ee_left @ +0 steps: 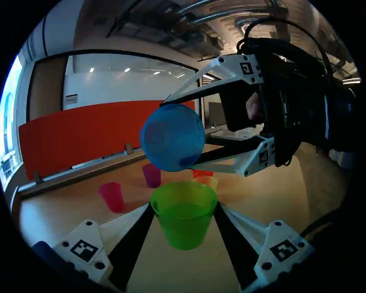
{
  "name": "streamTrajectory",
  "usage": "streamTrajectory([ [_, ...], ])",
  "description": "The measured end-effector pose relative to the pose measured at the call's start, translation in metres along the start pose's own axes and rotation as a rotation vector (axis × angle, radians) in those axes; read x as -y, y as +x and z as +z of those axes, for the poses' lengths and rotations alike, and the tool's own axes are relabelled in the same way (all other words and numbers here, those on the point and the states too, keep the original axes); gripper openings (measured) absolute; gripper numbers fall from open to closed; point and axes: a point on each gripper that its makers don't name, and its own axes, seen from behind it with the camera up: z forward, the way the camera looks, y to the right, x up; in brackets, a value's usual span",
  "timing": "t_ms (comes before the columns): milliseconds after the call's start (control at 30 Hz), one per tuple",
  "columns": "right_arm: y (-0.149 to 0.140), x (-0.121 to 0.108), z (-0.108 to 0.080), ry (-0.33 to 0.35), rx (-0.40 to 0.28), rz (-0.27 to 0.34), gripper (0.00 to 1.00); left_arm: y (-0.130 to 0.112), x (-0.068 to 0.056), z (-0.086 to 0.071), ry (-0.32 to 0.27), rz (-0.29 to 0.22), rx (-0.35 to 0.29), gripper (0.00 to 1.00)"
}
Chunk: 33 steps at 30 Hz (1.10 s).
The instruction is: Pour water
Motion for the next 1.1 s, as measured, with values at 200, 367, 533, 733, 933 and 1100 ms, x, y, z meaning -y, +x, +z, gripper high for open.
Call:
streamTrajectory([
  [200,-0.016,-0.003,0.0,-0.022,0.003,0.222,0.9,-0.002,0.0,0.0,0.003,-0.005,0.004,0.86],
  [367,-0.028,0.001,-0.004,-0.013,0.01,0.436,0.9,-0.004,0.002,0.001,0.006,-0.008,0.01,0.86],
  [533,-0.038,0.013,-0.008,0.004,0.028,0.625,0.9,-0.007,0.004,0.002,0.009,-0.013,0.017,0.86],
  [733,-0.048,0.027,-0.009,0.027,0.048,0.834,0.9,-0.011,0.004,0.002,0.01,-0.018,0.026,0.86],
  [933,-0.053,0.044,-0.017,0.063,0.065,1.051,0.9,-0.017,0.009,0.002,0.021,-0.021,0.042,0.86],
  [1100,-0.061,0.061,-0.025,0.087,0.089,1.201,0.9,-0.023,0.015,0.0,0.032,-0.03,0.057,0.86],
])
